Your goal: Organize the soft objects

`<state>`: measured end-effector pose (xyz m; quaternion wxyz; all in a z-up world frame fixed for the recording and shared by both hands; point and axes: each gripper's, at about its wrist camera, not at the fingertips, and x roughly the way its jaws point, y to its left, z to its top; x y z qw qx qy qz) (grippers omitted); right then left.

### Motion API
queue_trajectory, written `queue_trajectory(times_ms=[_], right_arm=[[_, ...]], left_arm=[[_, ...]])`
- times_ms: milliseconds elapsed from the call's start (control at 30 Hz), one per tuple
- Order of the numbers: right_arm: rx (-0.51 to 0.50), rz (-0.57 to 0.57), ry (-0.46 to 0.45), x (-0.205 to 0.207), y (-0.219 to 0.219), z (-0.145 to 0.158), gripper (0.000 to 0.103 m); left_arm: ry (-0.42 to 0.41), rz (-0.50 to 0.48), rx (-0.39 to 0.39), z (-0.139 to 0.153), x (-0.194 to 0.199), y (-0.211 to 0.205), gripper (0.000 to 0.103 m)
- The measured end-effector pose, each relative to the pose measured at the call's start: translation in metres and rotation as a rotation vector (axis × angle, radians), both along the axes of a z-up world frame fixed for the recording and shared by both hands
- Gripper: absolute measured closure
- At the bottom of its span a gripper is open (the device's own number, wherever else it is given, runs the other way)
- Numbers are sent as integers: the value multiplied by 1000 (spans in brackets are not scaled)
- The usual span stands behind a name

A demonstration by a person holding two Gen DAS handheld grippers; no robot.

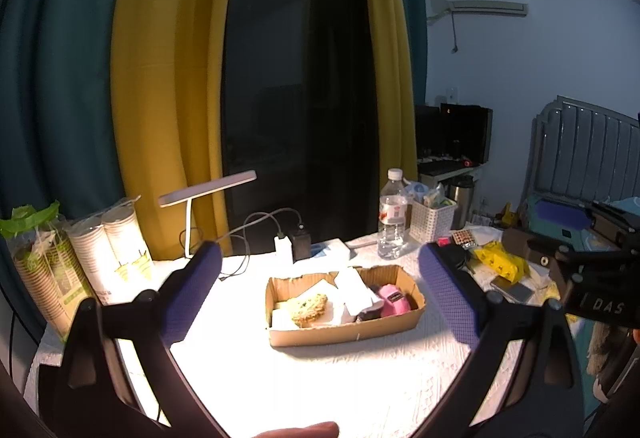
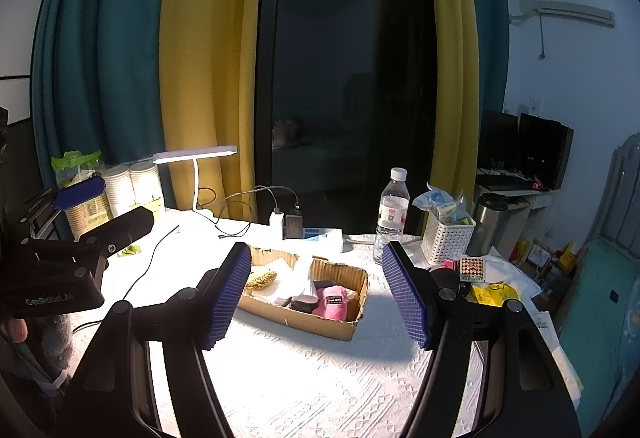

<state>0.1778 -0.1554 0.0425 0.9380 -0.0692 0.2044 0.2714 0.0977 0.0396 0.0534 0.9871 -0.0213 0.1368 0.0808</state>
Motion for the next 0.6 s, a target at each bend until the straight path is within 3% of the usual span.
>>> queue_trajectory(times_ms=[600], right_arm=[[3, -22, 8, 13, -6, -3, 32]], left_arm=[[10, 0, -5, -1, 6, 1, 3]])
